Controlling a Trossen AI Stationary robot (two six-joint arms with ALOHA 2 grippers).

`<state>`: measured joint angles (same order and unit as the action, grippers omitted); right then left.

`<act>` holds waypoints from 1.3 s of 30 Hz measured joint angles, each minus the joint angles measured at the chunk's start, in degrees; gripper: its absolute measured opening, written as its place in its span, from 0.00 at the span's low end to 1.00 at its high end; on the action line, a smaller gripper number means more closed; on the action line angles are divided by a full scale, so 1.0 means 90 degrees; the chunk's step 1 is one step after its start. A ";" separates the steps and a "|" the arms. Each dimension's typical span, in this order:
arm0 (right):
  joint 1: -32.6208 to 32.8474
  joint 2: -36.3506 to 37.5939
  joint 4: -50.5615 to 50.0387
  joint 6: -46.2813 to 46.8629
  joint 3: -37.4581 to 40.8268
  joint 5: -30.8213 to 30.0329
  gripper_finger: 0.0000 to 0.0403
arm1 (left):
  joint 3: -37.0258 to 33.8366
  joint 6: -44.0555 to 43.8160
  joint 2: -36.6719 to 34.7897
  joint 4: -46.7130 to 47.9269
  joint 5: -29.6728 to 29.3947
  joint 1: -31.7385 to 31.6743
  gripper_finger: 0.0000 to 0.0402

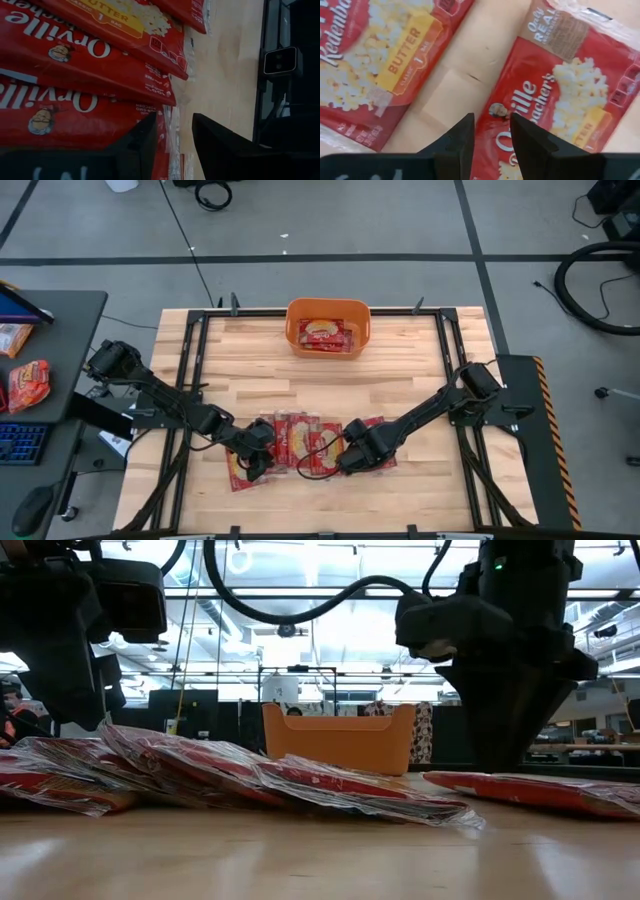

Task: Sort popcorn bags into baskets
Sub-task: Put the red popcorn bag into the orange bin

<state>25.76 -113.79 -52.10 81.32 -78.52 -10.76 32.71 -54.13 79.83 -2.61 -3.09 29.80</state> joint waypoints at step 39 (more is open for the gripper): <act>-0.0094 0.0447 -0.0663 -0.5397 -0.0702 0.0032 0.01 | 0.0000 -0.0082 0.0000 -0.0514 0.0168 0.0001 0.32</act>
<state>24.91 -109.77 -58.07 32.75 -84.84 -10.48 32.71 -54.87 79.83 -7.24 -1.58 29.81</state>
